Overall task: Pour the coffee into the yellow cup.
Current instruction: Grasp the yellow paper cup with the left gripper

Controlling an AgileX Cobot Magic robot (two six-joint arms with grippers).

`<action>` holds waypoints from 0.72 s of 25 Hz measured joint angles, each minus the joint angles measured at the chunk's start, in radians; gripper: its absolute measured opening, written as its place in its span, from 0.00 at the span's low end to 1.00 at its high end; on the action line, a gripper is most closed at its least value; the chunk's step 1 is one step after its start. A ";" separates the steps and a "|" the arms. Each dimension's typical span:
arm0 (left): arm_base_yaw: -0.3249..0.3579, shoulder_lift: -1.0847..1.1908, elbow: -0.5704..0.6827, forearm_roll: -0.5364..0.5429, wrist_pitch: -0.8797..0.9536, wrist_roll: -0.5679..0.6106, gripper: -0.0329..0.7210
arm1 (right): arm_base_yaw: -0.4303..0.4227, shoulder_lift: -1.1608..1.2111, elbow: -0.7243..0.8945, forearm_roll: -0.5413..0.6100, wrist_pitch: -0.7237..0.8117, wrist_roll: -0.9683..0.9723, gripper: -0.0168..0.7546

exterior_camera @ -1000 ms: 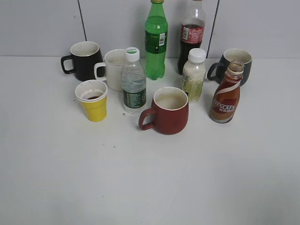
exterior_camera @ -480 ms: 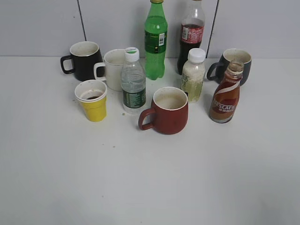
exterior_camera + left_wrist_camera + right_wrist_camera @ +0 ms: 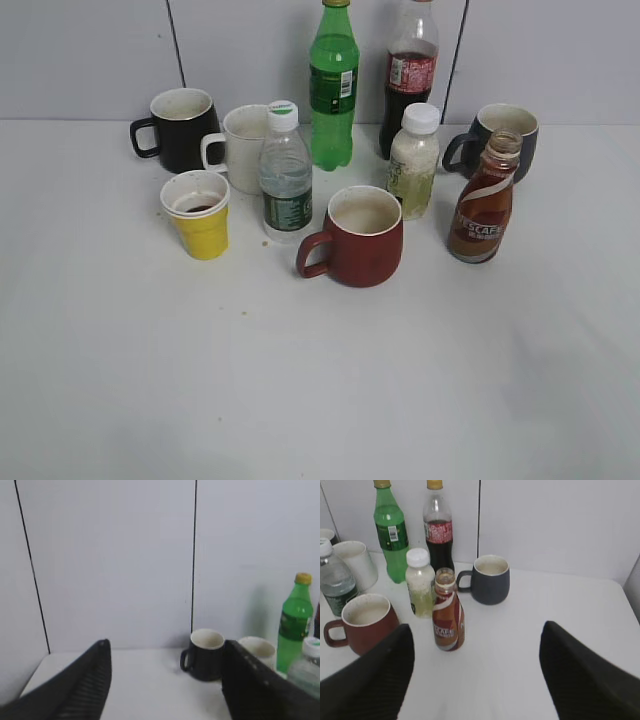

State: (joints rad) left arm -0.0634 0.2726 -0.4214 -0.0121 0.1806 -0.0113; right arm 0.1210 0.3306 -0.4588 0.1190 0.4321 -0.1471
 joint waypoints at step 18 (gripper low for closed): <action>-0.035 1.098 0.057 0.032 -0.968 0.000 0.65 | 0.053 0.789 0.050 -0.065 -0.920 0.136 0.78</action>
State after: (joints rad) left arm -0.0982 1.3703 -0.3647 0.0200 -0.7872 -0.0113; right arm 0.1737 1.1196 -0.4085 0.0536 -0.4884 -0.0107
